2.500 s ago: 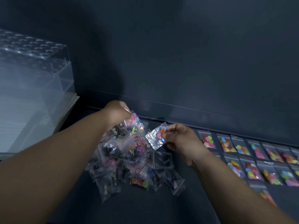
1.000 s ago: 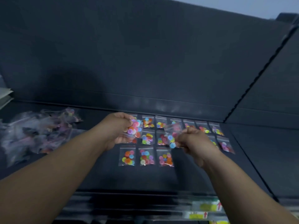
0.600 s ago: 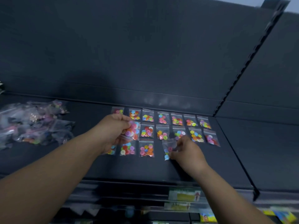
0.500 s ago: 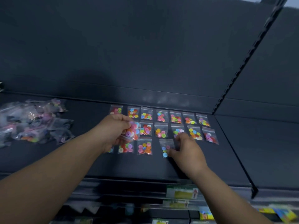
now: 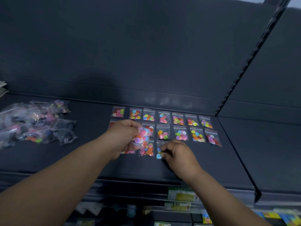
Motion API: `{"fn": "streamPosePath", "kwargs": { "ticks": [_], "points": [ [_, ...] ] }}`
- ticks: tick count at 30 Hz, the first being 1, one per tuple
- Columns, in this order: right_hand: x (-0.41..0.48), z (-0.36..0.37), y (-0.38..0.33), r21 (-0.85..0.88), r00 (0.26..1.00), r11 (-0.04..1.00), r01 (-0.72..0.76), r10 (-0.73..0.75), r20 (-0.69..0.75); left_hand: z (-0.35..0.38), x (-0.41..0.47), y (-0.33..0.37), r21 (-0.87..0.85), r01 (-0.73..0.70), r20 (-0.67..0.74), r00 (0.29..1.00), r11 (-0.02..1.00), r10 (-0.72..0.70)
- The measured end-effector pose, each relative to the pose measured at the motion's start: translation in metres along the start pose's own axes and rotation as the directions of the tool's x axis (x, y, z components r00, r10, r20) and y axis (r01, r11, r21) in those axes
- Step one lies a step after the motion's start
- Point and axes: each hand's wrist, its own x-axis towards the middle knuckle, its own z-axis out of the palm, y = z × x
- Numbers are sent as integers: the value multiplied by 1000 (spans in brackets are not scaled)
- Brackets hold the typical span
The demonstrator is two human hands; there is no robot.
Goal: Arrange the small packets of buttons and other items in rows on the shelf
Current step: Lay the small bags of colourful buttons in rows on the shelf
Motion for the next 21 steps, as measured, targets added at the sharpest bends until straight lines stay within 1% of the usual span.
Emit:
{"fn": "streamPosePath", "kwargs": {
  "ticks": [3, 4, 5, 6, 7, 8, 10, 12, 16, 17, 19, 21],
  "points": [
    [0, -1, -1, 41, 999, 998, -43, 42, 13, 2, -1, 0, -4, 15, 5, 1000, 1000, -15],
    [0, -2, -3, 97, 997, 993, -74, 74, 1, 4, -2, 0, -6, 17, 7, 1000, 1000, -17],
    [0, -5, -8, 192, 993, 975, -112, 116, -11, 5, -2, 0, -14, 17, 12, 1000, 1000, -17],
    [0, -8, -14, 329, 987, 933, -145, 158, -13, 7, -3, 0, -27, 18, 22, 1000, 999, -18],
    [1, -13, -22, 475, 982, 863, -171, 190, 8, 9, -3, -1, -39, 19, 36, 999, 999, -18],
    [2, -18, -29, 587, 974, 781, -212, 219, 61, 11, -4, -1, -44, 20, 52, 998, 999, -18],
    [2, -26, -42, 697, 947, 642, -320, 246, 208, 16, -7, 0, -32, 15, 80, 997, 999, -12],
    [1, -29, -45, 723, 928, 581, -373, 245, 282, 21, -9, 0, -25, 4, 99, 995, 1000, -1],
    [-2, -32, -37, 785, 900, 458, -417, 326, 289, 27, -12, 0, -28, 11, 106, 994, 1000, -8],
    [-3, -34, -33, 794, 897, 441, -419, 337, 286, 28, -12, 0, -38, 18, 115, 993, 999, -14],
    [-6, -38, -28, 792, 898, 451, -412, 349, 268, 31, -13, 0, -62, 28, 152, 988, 998, -18],
    [-7, -41, -23, 785, 904, 477, -396, 354, 240, 35, -14, 0, -38, 26, 192, 981, 999, -18]
  ]
}}
